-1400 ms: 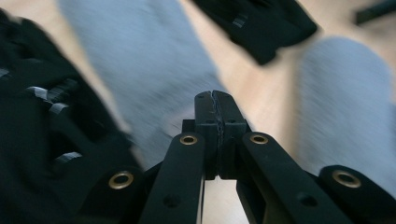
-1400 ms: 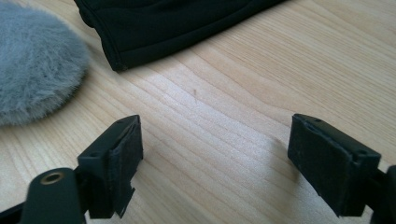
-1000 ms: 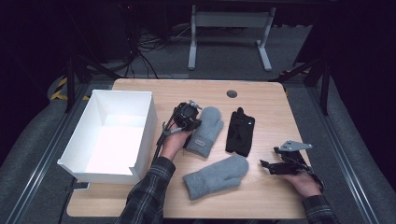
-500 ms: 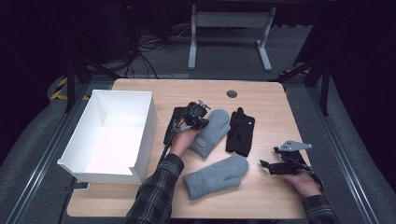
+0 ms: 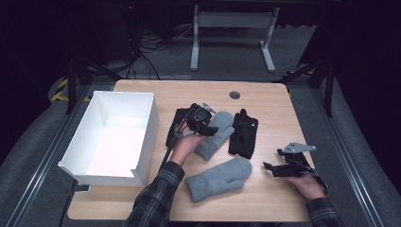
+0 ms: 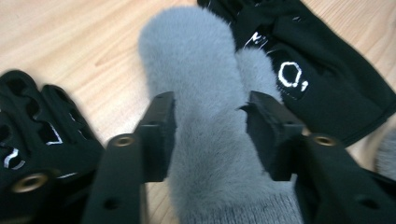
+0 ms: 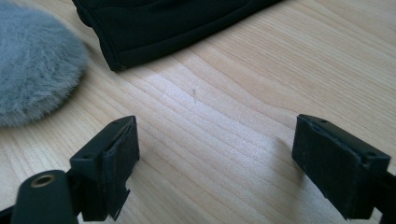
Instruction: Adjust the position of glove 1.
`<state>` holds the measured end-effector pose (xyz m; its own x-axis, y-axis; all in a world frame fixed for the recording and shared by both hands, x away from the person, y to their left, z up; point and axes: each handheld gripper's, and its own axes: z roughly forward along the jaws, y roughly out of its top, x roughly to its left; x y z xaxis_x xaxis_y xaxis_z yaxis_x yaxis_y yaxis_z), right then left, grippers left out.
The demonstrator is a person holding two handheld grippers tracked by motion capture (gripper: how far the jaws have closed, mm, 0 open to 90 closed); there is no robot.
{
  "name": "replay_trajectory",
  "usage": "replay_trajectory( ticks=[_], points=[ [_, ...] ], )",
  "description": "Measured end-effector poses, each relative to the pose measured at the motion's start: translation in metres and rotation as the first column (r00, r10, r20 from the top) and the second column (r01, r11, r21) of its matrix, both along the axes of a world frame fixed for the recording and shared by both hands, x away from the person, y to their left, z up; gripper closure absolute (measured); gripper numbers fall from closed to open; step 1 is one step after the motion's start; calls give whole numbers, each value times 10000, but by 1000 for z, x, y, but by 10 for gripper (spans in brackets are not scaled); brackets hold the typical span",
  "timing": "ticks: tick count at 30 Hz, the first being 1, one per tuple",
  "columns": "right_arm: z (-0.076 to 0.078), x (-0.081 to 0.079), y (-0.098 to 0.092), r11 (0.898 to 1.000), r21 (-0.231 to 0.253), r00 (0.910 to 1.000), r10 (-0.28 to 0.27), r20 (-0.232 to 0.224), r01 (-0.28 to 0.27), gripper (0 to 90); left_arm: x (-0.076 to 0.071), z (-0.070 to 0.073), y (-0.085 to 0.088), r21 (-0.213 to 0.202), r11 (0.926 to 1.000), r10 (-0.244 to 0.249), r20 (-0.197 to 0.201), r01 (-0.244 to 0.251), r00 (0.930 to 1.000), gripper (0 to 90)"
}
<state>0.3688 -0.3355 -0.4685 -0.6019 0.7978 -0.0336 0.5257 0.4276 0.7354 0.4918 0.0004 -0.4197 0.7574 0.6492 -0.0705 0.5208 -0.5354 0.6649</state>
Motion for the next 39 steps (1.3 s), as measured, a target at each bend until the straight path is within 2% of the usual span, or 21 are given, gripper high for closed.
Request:
replay_trajectory(
  ticks=[3, 6, 10, 13, 14, 19, 25, 30, 34, 39],
  points=[
    [0, 0, 0, 10000, 2, 10000, 0, -2, 0, 152, 3, -12, -3, 59, 10000, -29, -319, 31, 9995, 450],
    [0, 0, 0, 10000, 9, 10000, -3, -4, 3, 152, 3, -19, -5, 164, 9998, -102, -402, 108, 9991, 493],
    [0, 0, 0, 10000, 1, 10000, 2, -6, -2, 152, 2, -20, -8, 316, 9991, -271, -347, 282, 9990, 701],
    [0, 0, 0, 10000, -4, 10000, 12, -9, -12, 152, 2, -18, -6, 275, 9991, -321, -436, 333, 9985, 793],
    [0, 0, 0, 10000, -4, 10000, 13, -5, -13, 152, 3, -18, -4, 136, 9993, -348, -484, 355, 9982, 812],
    [0, 0, 0, 10000, -1, 10000, 10, -9, -10, 152, 3, -8, 2, -171, 9976, -683, -629, 674, 9957, 836],
    [0, 0, 0, 10000, -2, 10000, 12, -8, -12, 151, -3, 10, 9, -696, 9908, -1201, -528, 1163, 9914, 836],
    [0, 0, 0, 10000, 1, 10000, 11, -5, -11, 151, -14, 27, 13, -676, 9855, -1591, -514, 1555, 9859, 836],
    [0, 0, 0, 10000, -2, 10000, 13, -6, -13, 152, -23, 35, 15, -694, 9777, -2017, -461, 1983, 9784, 836],
    [0, 0, 0, 10000, 10, 10000, 1, -13, -1, 151, -35, 42, 19, -684, 9686, -2435, -620, 2392, 9679, 836]
  ],
)
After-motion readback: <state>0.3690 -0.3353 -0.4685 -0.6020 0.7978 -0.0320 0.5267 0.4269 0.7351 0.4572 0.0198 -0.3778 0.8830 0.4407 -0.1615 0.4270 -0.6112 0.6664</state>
